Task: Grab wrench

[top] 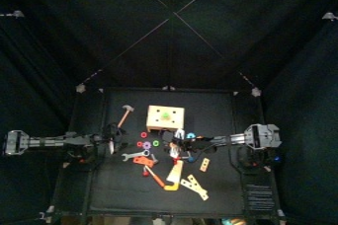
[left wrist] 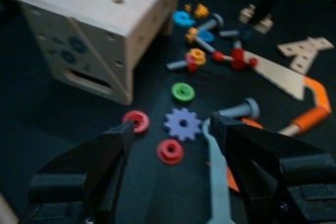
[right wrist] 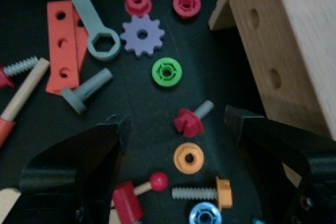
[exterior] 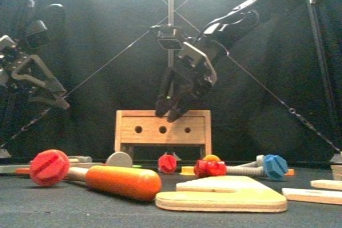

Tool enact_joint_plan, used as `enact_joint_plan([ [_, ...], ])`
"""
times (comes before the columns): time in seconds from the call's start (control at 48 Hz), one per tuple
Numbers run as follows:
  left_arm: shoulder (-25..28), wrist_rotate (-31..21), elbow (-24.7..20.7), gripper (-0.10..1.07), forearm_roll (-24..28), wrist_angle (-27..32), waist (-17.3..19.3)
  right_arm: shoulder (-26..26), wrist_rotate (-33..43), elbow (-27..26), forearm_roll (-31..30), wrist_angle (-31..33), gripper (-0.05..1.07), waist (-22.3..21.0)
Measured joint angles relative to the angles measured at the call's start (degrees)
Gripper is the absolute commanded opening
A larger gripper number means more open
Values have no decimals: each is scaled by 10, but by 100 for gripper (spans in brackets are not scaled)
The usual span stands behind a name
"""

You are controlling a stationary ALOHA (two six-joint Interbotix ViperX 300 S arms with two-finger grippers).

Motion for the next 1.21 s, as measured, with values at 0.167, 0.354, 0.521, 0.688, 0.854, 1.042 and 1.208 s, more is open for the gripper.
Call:
enact_joint_plan([
  [0.167,30,-1,0,96,-21,7,-56,2,1,-8,1,4,104,0],
  [0.354,94,-1,-4,96,-65,25,-69,-9,1,-3,11,41,104,1],
  [0.521,158,4,-15,96,-78,34,-96,-18,1,6,17,75,104,1],
  [0.688,198,0,-27,96,-76,36,-131,-18,1,15,25,95,104,1],
  [0.854,224,0,-36,96,-82,43,-133,-18,-1,17,25,98,104,1],
  [1.042,258,0,-52,96,-82,58,-133,-18,-3,18,25,99,104,1],
  [1.208,300,4,-75,95,-82,82,-133,-18,-3,25,25,100,104,1],
])
